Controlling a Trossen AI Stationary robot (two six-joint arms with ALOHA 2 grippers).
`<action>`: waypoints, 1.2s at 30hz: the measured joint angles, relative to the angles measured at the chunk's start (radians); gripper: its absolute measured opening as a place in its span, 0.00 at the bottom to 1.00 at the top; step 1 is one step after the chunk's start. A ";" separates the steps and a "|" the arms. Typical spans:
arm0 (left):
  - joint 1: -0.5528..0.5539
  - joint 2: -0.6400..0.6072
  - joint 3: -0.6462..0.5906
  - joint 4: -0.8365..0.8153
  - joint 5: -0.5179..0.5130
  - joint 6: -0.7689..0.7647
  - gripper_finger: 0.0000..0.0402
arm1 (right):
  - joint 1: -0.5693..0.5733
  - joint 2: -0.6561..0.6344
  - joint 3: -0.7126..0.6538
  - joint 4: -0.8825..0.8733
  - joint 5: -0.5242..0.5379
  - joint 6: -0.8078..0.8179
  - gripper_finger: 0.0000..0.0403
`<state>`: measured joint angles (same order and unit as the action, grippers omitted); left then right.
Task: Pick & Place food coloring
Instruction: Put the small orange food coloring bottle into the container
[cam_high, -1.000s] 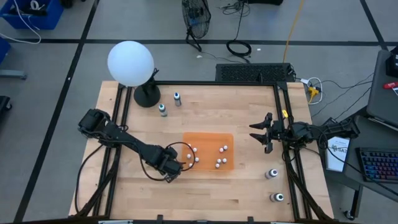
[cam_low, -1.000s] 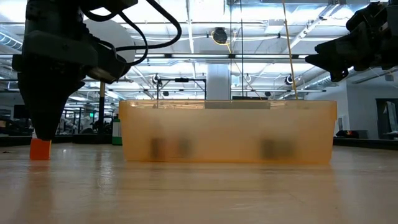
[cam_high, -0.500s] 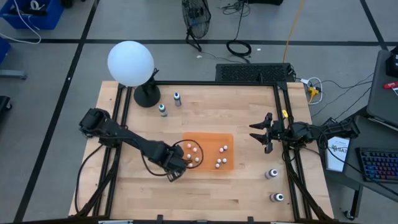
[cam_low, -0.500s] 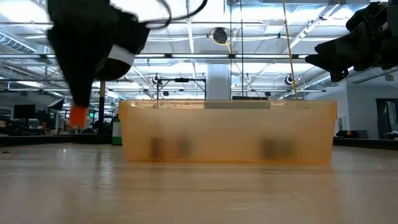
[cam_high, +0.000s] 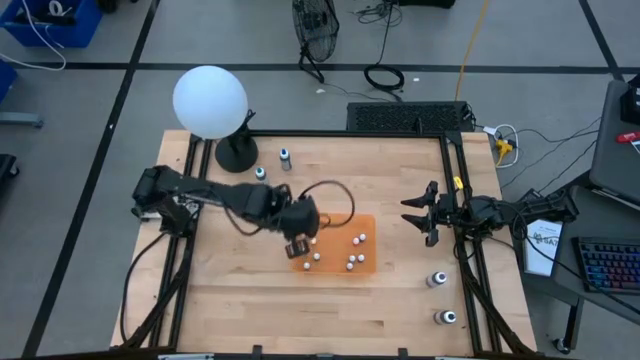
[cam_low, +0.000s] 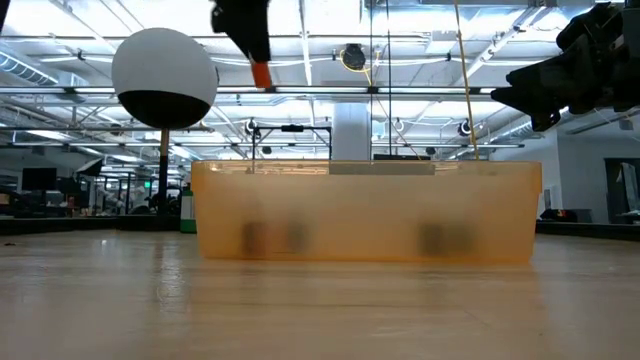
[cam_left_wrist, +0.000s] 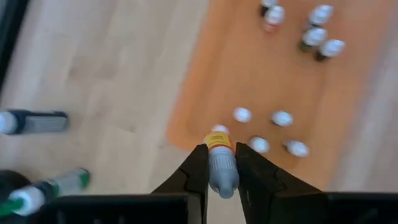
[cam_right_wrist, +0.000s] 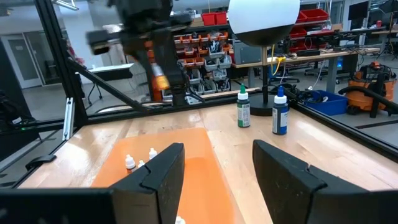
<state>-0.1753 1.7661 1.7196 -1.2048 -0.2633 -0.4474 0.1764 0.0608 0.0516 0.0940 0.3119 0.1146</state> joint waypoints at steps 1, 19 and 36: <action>0.020 0.001 0.001 0.002 0.000 0.026 0.14 | 0.000 0.000 0.000 0.000 0.000 0.000 0.44; 0.156 0.001 -0.266 0.250 0.144 0.105 0.14 | 0.000 0.000 0.000 0.000 0.000 0.000 0.45; 0.179 0.001 -0.472 0.458 0.210 0.077 0.14 | 0.000 0.000 0.000 0.000 0.000 0.000 0.45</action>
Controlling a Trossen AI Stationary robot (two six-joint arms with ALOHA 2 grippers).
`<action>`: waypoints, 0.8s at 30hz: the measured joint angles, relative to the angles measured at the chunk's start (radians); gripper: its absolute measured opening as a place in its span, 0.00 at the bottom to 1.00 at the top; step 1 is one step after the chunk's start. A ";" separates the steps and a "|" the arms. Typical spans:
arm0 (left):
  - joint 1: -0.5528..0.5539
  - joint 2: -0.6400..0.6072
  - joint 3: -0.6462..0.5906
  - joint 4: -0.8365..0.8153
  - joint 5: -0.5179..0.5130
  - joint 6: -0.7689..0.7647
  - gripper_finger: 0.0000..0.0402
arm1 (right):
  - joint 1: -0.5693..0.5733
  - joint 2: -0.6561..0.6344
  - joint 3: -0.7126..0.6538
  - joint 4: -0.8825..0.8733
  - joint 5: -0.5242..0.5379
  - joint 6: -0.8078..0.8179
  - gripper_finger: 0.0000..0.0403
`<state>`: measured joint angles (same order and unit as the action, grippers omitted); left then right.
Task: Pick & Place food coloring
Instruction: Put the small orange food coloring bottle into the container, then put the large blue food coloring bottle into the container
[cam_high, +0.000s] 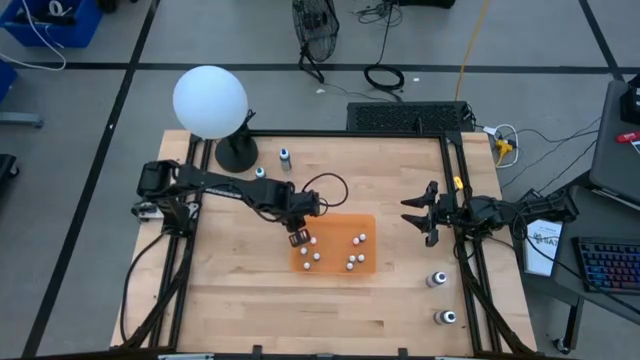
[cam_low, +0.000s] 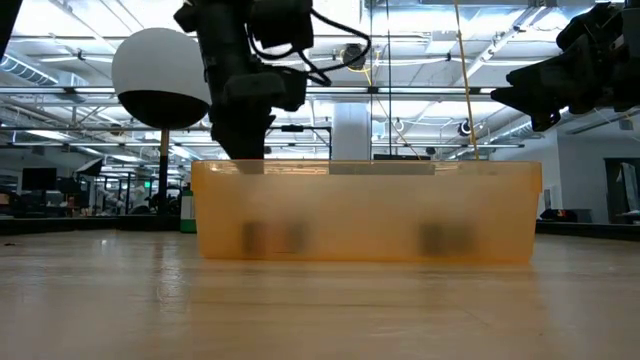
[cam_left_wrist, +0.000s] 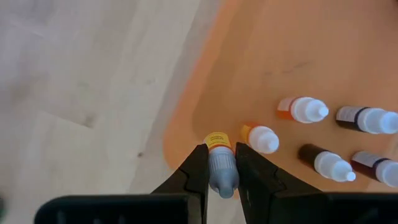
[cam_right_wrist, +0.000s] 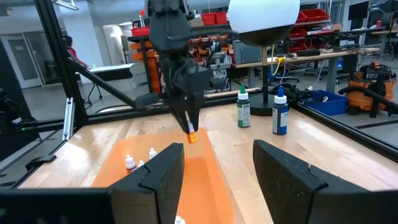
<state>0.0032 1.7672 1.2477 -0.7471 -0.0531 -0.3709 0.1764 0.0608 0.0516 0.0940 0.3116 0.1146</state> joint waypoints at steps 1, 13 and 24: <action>0.003 0.000 -0.010 0.012 0.011 -0.003 0.14 | 0.000 0.000 0.000 0.000 0.000 0.000 0.45; 0.009 0.000 -0.024 0.072 0.076 -0.008 0.14 | 0.000 0.000 0.000 0.000 0.000 0.000 0.45; 0.009 0.000 -0.024 0.072 0.051 -0.032 0.35 | 0.000 0.000 0.000 0.000 0.000 0.000 0.45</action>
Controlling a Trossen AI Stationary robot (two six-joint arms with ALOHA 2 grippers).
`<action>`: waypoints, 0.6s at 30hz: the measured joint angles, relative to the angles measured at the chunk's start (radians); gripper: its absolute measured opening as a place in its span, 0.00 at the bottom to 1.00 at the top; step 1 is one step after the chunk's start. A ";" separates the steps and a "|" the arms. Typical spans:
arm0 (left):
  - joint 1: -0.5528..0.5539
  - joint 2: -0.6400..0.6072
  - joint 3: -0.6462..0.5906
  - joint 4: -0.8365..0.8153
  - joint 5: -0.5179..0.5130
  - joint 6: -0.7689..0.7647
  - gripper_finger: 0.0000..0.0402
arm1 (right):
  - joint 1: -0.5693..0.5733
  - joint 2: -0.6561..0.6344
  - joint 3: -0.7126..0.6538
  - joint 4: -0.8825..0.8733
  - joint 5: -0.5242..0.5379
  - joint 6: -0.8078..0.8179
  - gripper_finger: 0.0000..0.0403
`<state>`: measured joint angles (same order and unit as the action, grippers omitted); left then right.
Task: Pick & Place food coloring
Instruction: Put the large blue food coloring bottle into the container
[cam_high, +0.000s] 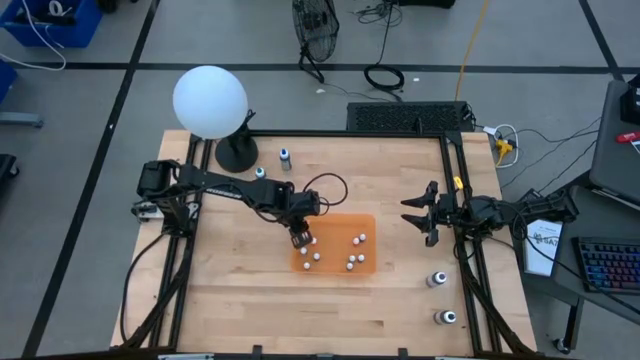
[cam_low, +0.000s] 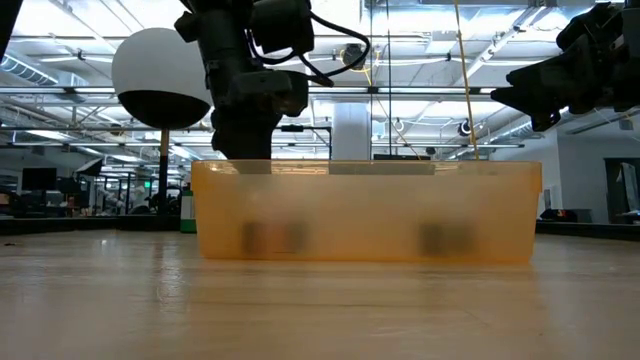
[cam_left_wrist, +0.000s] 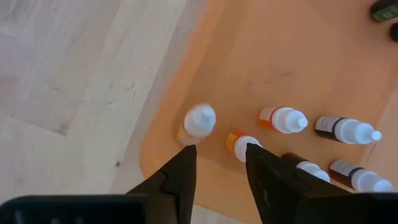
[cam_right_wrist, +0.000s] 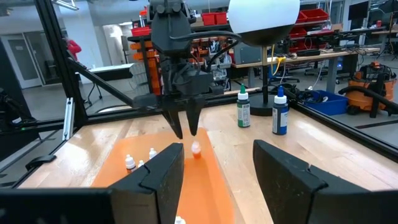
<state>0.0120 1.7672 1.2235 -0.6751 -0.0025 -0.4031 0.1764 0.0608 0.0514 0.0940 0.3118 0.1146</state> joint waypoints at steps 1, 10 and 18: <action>0.000 0.000 0.000 0.000 -0.004 -0.001 0.36 | 0.000 0.000 0.000 0.000 0.000 0.000 0.45; 0.021 -0.024 0.036 -0.034 -0.026 0.059 0.36 | 0.000 0.000 0.000 0.000 0.000 0.000 0.45; 0.087 -0.231 0.047 -0.158 -0.254 0.061 0.37 | 0.000 0.000 0.000 0.000 0.000 0.000 0.45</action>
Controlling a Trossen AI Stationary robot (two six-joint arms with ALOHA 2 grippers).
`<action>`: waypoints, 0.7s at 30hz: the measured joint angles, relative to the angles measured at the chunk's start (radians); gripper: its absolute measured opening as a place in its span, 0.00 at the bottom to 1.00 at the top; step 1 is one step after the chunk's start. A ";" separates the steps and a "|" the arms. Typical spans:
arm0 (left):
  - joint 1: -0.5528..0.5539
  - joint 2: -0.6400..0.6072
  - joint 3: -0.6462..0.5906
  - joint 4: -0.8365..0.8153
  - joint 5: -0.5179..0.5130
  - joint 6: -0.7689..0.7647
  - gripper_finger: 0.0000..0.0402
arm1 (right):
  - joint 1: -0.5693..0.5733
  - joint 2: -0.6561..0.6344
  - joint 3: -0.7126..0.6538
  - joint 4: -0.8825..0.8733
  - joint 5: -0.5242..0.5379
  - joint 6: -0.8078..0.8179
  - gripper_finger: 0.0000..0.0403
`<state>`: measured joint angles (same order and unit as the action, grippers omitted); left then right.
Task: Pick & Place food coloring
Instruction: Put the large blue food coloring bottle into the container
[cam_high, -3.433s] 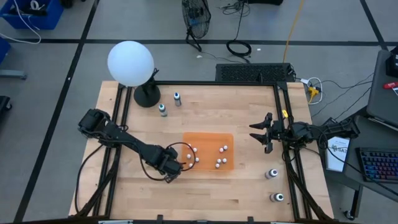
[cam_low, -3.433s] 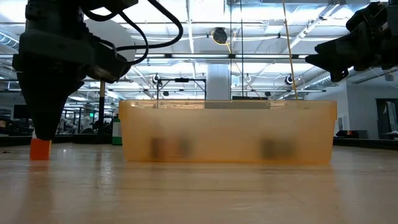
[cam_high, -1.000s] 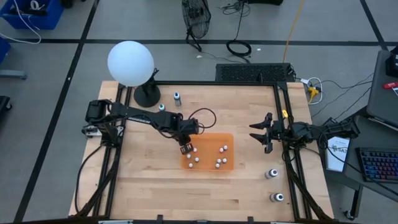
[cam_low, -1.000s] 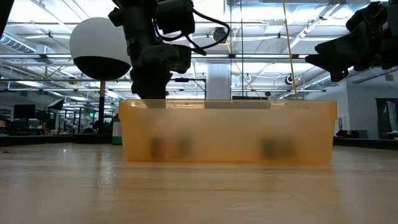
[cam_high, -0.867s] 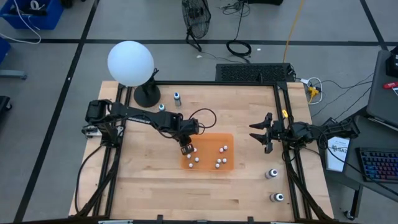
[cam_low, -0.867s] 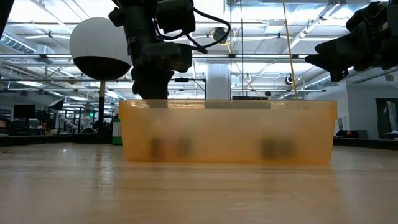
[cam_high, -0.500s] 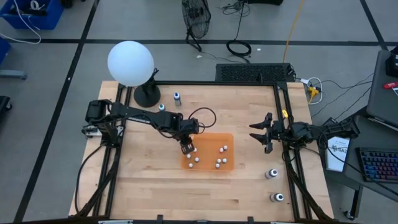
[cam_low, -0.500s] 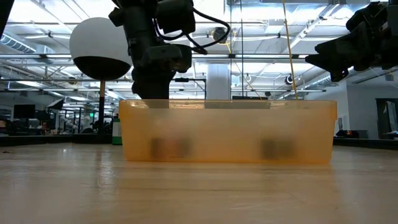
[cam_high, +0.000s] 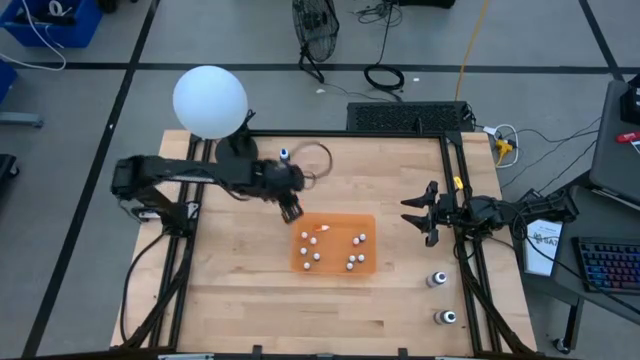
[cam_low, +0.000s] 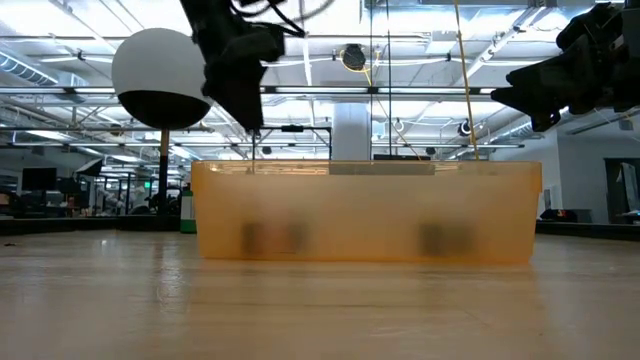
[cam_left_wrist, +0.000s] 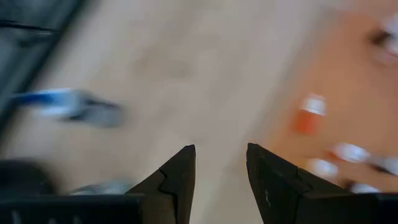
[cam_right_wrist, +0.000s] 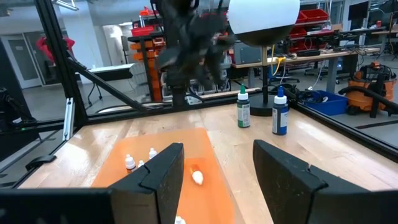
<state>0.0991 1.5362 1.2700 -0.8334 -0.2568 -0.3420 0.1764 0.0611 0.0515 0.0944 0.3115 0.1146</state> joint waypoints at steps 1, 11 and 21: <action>0.020 -0.021 0.000 -0.016 -0.032 -0.007 0.37 | 0.000 0.000 0.000 0.000 0.000 0.000 0.45; 0.406 0.005 0.002 -0.007 0.200 0.019 0.51 | 0.000 0.000 0.000 0.000 0.000 0.000 0.45; 0.513 0.280 0.143 -0.001 0.291 0.174 0.66 | 0.000 0.000 0.000 0.002 0.000 0.000 0.45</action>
<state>0.6116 1.8157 1.4135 -0.8342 0.0347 -0.1679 0.1764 0.0608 0.0513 0.0962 0.3115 0.1146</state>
